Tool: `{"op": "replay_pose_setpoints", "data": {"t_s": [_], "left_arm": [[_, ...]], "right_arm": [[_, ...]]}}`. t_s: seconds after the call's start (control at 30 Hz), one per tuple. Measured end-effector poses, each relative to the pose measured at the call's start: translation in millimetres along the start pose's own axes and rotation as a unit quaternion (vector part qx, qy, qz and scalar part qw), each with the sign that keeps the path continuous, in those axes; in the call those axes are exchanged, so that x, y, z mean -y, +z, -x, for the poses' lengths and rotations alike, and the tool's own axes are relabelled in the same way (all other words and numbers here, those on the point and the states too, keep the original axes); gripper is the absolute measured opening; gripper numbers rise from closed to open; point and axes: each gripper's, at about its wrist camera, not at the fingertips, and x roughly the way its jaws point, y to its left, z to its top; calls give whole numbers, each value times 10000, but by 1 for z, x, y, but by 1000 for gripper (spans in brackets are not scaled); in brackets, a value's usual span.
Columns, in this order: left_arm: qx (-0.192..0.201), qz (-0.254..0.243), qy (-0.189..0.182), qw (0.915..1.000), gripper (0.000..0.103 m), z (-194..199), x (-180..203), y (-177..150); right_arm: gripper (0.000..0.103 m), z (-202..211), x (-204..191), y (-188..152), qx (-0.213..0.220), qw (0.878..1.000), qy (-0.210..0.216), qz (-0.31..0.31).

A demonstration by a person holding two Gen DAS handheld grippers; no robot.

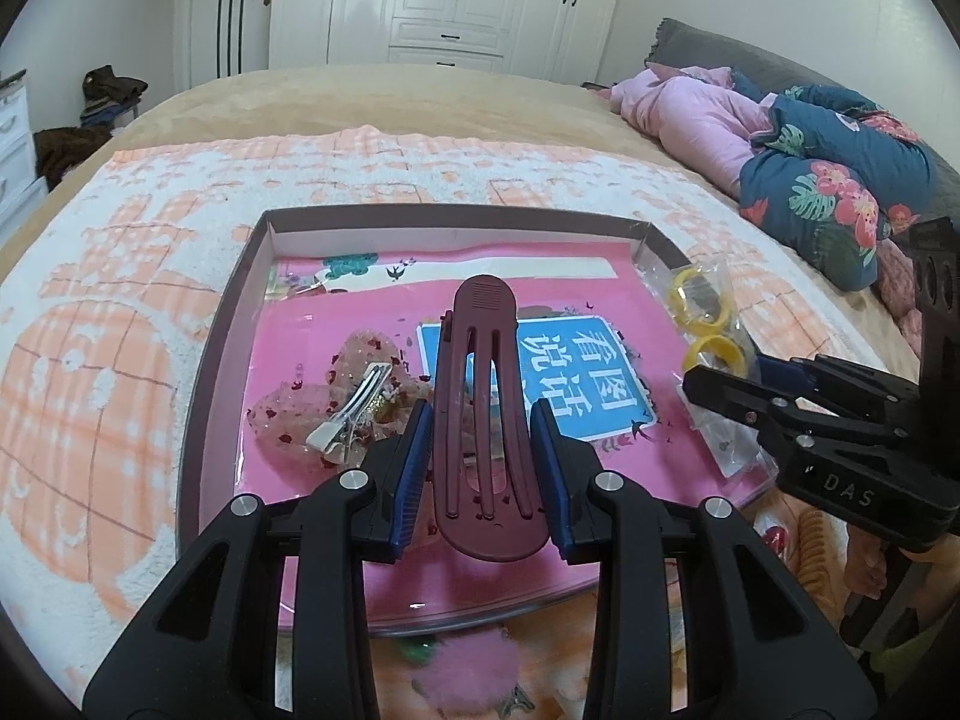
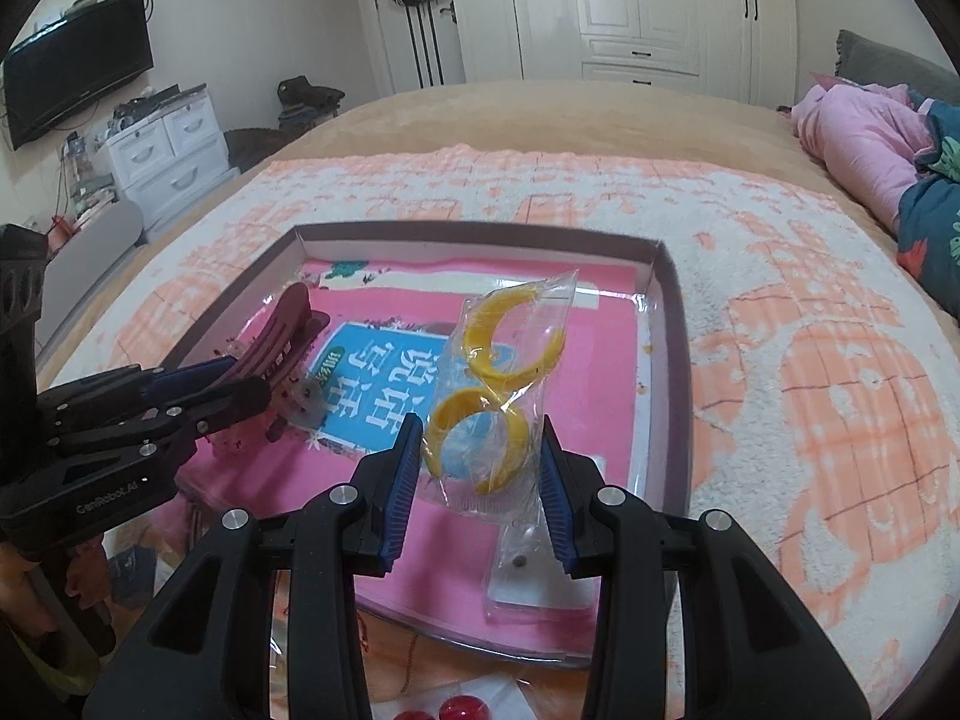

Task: Organize jewelry
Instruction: 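Carry the claw clip into the tray with the left tool while the right places the bangle bag there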

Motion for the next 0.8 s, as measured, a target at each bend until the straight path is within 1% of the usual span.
{"op": "replay_pose_setpoints", "data": {"t_s": [0.17,0.33,0.43,0.5,0.67,0.8], "left_arm": [[-47,2,-1,10000,26,-2,-1,-1],[-93,12,1,10000,26,-4,-1,-2],[-91,21,0,10000,26,-4,-1,-2],[-69,22,0,10000,26,-4,-1,-1],[-31,42,11,10000,26,0,-2,-2],[67,119,-1,9999,38,9,-4,-1]], "right_arm": [[38,-7,1,-6,-179,9998,6,2],[38,-8,0,-9,-178,9998,-4,24],[44,-4,0,-10,-116,9999,17,-27],[46,-1,1,-10,-50,10000,40,-67],[56,13,5,-12,164,9997,29,-159],[61,26,7,-13,330,9992,9,-233]]}}
